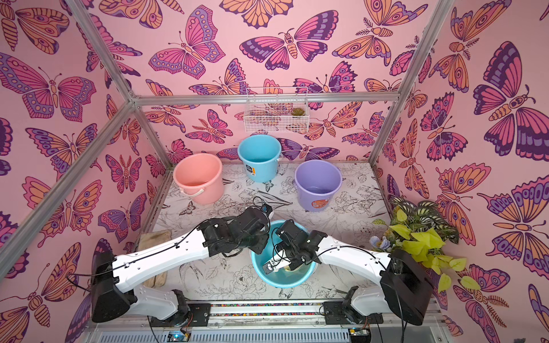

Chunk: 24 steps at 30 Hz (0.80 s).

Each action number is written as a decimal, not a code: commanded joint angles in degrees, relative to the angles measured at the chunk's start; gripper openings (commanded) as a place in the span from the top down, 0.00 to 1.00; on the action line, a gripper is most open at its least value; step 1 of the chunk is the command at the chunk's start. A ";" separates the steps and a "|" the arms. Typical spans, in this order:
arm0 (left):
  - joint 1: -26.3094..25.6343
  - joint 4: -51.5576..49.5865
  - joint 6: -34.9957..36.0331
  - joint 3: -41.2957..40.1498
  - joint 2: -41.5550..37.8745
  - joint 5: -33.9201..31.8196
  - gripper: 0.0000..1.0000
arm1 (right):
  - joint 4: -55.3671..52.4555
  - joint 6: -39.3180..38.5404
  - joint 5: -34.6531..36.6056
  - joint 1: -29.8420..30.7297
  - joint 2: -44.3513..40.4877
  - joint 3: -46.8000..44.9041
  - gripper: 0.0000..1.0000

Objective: Wipe the inside of the bucket with a cloth
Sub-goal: Wipe the dirt from the inside of the bucket.

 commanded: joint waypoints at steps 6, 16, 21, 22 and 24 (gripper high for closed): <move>-0.35 3.23 -1.12 0.23 0.16 1.25 1.00 | 29.76 0.61 -0.28 -0.10 1.09 -5.80 1.00; -0.34 3.15 -1.12 0.05 -0.06 1.08 1.00 | 42.57 -11.22 16.03 0.53 4.65 -6.12 1.00; -0.31 3.05 -1.38 -0.03 -0.16 0.97 1.00 | 34.90 -18.39 24.73 0.68 2.86 -4.91 1.00; -0.34 3.05 -1.46 0.01 -0.22 0.91 1.00 | 32.09 -19.44 25.64 0.68 1.87 -4.51 1.00; -0.35 3.03 -1.55 0.03 -0.23 0.48 1.00 | 26.60 -20.81 26.76 0.76 -0.48 -4.14 1.00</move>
